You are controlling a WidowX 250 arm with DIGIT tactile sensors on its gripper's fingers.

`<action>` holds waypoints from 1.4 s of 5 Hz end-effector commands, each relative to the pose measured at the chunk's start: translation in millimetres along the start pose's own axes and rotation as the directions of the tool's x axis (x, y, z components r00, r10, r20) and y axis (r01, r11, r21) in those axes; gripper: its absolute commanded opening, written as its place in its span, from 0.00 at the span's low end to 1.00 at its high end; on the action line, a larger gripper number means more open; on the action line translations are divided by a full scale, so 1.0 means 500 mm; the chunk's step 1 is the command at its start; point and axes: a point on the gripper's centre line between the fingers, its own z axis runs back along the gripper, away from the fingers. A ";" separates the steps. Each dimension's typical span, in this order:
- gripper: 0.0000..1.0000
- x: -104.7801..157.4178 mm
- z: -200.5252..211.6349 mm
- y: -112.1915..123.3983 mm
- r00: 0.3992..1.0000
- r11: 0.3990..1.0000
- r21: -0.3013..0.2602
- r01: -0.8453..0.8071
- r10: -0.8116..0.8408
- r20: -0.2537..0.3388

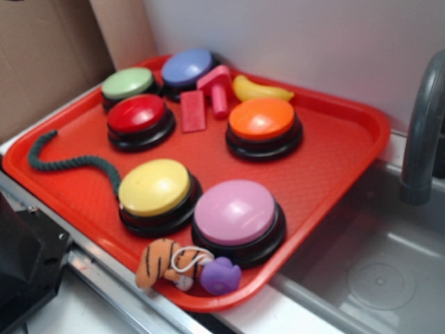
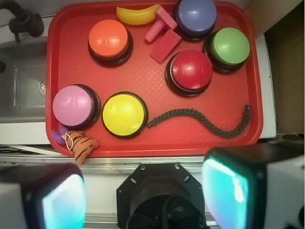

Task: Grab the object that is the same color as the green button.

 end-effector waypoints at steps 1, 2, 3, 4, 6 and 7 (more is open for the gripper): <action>1.00 0.000 0.000 0.000 1.000 1.000 0.000 0.000 0.000 0.000; 1.00 0.001 -0.022 0.032 0.980 0.980 -0.064 -0.188 0.191 0.046; 1.00 0.010 -0.058 0.056 0.938 0.937 -0.099 -0.335 0.342 0.059; 1.00 0.023 -0.114 0.082 0.882 0.882 -0.096 -0.462 0.468 0.056; 1.00 0.037 -0.233 0.113 0.707 0.709 -0.082 -0.701 0.705 0.052; 1.00 0.043 -0.300 0.125 0.682 0.676 -0.107 -0.729 0.731 -0.022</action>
